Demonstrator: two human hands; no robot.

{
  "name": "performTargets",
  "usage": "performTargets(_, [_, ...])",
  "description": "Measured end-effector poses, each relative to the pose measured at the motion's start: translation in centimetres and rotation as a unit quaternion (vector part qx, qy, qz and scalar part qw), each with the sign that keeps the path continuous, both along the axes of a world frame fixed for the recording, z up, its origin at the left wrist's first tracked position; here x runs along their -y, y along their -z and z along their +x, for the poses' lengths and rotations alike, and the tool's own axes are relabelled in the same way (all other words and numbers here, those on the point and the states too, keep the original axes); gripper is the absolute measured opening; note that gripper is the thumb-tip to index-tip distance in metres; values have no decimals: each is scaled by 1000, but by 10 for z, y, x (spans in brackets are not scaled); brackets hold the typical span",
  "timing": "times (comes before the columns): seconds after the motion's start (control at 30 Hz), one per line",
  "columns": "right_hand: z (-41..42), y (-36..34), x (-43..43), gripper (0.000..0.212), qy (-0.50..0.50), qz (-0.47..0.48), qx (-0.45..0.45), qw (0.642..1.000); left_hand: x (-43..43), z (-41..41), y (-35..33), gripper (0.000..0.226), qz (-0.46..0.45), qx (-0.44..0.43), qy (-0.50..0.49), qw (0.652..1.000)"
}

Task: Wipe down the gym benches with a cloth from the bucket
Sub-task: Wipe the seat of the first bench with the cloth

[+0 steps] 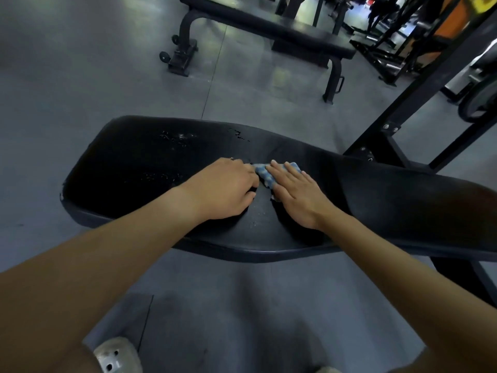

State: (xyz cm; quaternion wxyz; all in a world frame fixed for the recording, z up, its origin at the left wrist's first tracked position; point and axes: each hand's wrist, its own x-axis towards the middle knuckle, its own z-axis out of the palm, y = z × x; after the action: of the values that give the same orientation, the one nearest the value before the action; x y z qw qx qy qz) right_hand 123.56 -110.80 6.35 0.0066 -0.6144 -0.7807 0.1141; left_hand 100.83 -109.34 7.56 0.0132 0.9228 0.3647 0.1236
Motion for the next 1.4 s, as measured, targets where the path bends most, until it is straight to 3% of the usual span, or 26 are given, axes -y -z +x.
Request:
performTargets(0.3, [-8,7,-32,56,96,27,15,995,32,-13,-5,38,-25,-25,20,999])
performTargets(0.6, [-15,2,41,55,-69,3,8,998,59,-7,-4,63,38,-35,-21,998])
performTargets(0.83, [-6,6,26,54,15,25,-9,1000,85,4,-2,70,48,-62,-22,997])
performTargets(1.13, [-2,8,95,53,-75,49,-13,996,112,1,2,56,-16,-70,-33,997])
performTargets(1.4, [4,17,87,55,83,95,6,992,130,7,3,65,-47,-77,-74,993])
